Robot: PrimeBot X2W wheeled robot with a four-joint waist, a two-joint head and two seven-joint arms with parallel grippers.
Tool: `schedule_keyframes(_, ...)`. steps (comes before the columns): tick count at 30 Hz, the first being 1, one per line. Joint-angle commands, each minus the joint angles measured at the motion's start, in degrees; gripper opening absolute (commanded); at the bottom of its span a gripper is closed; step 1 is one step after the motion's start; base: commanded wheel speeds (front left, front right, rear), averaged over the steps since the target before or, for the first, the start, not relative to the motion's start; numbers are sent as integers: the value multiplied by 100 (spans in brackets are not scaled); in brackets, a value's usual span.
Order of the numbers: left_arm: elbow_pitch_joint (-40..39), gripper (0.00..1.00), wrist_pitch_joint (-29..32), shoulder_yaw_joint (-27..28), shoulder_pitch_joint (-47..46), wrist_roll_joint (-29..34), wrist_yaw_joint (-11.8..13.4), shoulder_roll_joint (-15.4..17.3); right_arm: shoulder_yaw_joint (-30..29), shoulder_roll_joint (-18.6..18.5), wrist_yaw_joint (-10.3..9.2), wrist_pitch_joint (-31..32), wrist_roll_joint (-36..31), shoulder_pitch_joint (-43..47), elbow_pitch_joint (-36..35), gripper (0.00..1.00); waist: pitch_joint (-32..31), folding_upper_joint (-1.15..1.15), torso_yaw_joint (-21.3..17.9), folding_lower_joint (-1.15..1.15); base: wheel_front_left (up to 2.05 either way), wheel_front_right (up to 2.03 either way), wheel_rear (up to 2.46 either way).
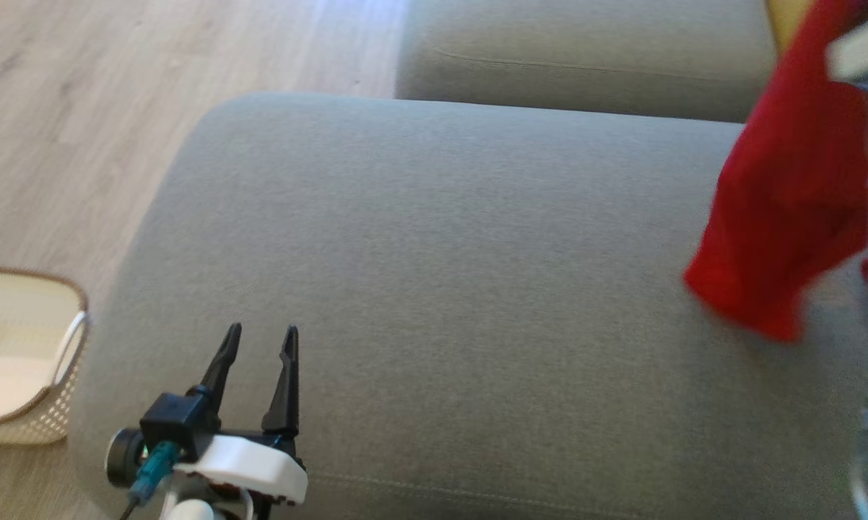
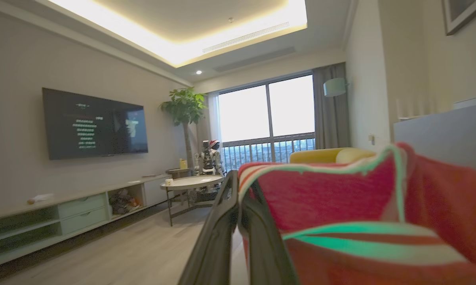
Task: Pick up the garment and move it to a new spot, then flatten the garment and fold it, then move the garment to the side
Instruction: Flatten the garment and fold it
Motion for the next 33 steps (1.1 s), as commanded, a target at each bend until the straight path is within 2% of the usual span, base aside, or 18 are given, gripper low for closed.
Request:
schedule_keyframes(1, -177, 100, -45, 117, -154, -77, 21, -14, 393, 333, -1, 255, -123, -173, -304, 0, 15, 0, 179, 1, 0, 0, 0)
schedule_keyframes(6, -128, 100, -45, -67, -243, -212, 73, -16, 1292, 749, -1, 707, -520, -22, -133, 0, 251, 0, 604, 1, 0, 0, 0)
schedule_keyframes(12, -12, 100, -45, -400, -476, -354, 128, -16, 2142, 1081, -1, 648, -813, 317, 1178, 0, 560, 0, 1200, 1, 0, 0, 0)
schedule_keyframes(13, 12, 100, -45, -451, -500, -376, 142, -16, 2240, 1108, -1, 602, -820, 363, 1435, 43, 584, 0, 1286, 1, 0, 0, 0)
schedule_keyframes(14, 29, 100, -45, -487, -516, -392, 162, -16, 2303, 1127, -1, 585, -764, 395, 1686, 100, 616, 0, 1350, 1, 0, 0, 0)
schedule_keyframes(20, 16, 100, -45, -574, -561, -450, 287, -17, 3636, 1141, -1, 553, 346, 391, 2004, 100, 686, 0, 1497, 1, 0, 0, 0)
schedule_keyframes(26, 37, 100, -45, -473, -537, -397, 292, -17, 3844, 1142, -1, 230, 609, 186, 2326, 100, 442, 0, 1320, 1, 0, 0, 0)
schedule_keyframes(33, -158, 100, -45, -160, -563, -372, 254, -17, 3496, 1068, -1, -470, 572, -61, 2631, 100, 228, 0, 398, 1, 0, 0, 0)
